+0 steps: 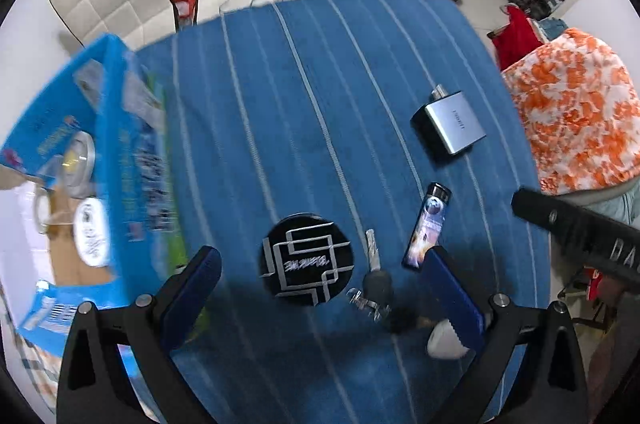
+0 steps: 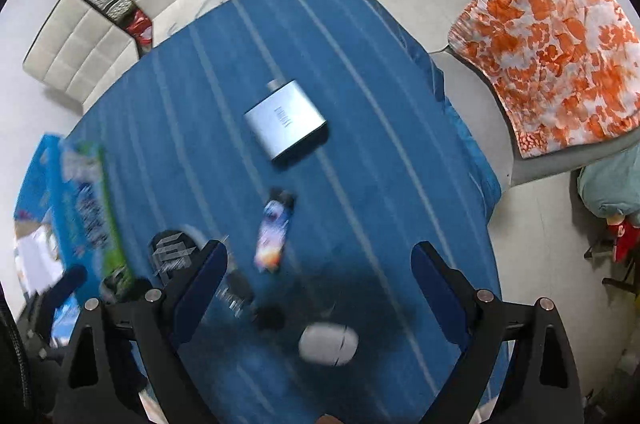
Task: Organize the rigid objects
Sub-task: 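Move both tools back toward the remaining items on the table, then grasp the black coaster with the left tool while the right tool grasps the grey power bank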
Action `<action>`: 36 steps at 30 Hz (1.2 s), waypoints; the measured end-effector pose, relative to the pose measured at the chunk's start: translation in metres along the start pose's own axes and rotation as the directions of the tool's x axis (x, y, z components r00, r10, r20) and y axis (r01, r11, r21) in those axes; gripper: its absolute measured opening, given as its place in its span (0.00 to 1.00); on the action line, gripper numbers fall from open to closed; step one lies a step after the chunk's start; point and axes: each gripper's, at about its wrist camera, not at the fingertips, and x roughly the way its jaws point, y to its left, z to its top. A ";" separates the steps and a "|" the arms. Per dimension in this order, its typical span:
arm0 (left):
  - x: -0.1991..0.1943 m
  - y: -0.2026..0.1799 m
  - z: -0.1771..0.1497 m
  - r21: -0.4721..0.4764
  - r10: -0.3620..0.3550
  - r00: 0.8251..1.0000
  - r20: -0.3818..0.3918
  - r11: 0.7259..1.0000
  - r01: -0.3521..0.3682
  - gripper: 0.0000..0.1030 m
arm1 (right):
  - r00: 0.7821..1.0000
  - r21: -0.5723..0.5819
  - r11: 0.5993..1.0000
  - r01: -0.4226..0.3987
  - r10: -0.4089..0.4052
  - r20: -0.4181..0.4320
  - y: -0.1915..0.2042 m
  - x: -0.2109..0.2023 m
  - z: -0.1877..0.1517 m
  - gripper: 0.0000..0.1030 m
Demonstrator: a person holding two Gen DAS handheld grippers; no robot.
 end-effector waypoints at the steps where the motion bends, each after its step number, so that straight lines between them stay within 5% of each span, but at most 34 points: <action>1: 0.009 -0.001 0.001 -0.008 0.009 1.000 -0.010 1.000 -0.009 1.00 | 1.000 -0.004 1.000 0.003 -0.003 -0.003 -0.002 0.009 0.009 0.92; 10: 0.066 0.004 -0.007 -0.092 0.056 0.994 -0.098 0.994 -0.065 1.00 | 0.998 -0.165 0.985 0.057 -0.059 -0.007 0.020 0.072 0.063 0.92; 15: 0.089 0.012 -0.017 -0.173 -0.001 0.988 -0.154 0.984 -0.027 0.98 | 0.999 -0.223 0.973 0.050 -0.052 -0.002 0.039 0.093 0.084 0.92; 18: 0.085 0.007 -0.020 -0.142 0.027 0.996 -0.090 0.989 -0.039 0.96 | 0.998 -0.225 0.973 0.054 -0.059 -0.013 0.047 0.109 0.094 0.92; 22: 0.074 0.006 -0.018 -0.145 0.049 0.999 -0.019 0.988 -0.051 0.71 | 0.994 -0.218 0.972 0.091 -0.101 -0.039 0.053 0.131 0.099 0.82; 25: 0.074 0.007 -0.010 -0.130 0.049 0.999 -0.020 0.990 -0.051 0.70 | 0.995 -0.234 0.967 0.098 -0.101 -0.004 0.061 0.128 0.100 0.68; 36: 0.058 -0.003 0.000 -0.102 0.055 0.998 -0.009 0.993 -0.055 0.70 | 0.995 -0.220 0.971 0.093 -0.096 -0.003 0.066 0.121 0.089 0.61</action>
